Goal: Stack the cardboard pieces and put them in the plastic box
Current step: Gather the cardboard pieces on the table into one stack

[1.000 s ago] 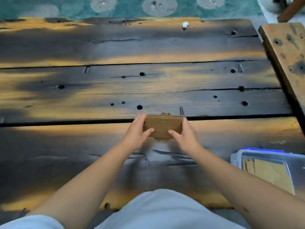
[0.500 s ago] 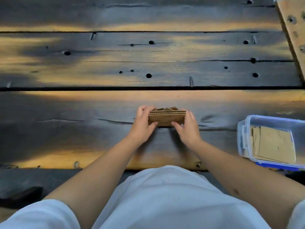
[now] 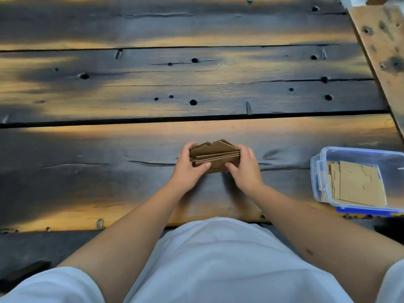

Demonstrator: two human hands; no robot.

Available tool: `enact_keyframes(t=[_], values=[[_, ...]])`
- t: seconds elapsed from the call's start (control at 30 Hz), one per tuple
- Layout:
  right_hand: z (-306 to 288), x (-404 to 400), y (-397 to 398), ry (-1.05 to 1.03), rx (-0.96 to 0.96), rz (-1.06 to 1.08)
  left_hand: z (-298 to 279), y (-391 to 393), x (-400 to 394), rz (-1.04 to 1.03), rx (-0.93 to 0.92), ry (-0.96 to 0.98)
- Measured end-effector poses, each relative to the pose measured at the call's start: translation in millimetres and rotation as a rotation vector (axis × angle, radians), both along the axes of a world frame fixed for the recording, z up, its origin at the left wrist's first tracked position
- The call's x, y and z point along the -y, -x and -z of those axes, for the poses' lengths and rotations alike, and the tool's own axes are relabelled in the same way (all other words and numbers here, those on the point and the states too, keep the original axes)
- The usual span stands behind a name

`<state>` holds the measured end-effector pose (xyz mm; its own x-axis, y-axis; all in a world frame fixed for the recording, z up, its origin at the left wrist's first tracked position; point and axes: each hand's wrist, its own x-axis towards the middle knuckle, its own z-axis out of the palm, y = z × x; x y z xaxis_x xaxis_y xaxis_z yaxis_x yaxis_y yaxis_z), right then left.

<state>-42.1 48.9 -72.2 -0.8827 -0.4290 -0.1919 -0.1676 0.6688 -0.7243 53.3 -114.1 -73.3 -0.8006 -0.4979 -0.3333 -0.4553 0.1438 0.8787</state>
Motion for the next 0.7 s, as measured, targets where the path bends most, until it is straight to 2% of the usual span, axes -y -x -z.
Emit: enact_keyframes(t=[0.13, 0.23, 0.33, 0.6, 0.7], values=[[-2, -3, 8, -0.026, -0.009, -0.085, 0, 4, 5, -0.024, 0.009, 0.095], [-3, -3, 11, -0.074, -0.046, -0.157, -1, 6, 7, -0.022, 0.029, -0.077], [-6, -3, 14, -0.135, -0.119, -0.265, -2, 9, 7, -0.104, 0.039, -0.197], [-11, -1, 24, -0.229, -0.218, -0.49, 7, 12, 3, -0.167, 0.253, 0.008], [-11, -1, 25, -0.235, -0.217, -0.519, 3, 7, 7, -0.026, 0.108, 0.257]])
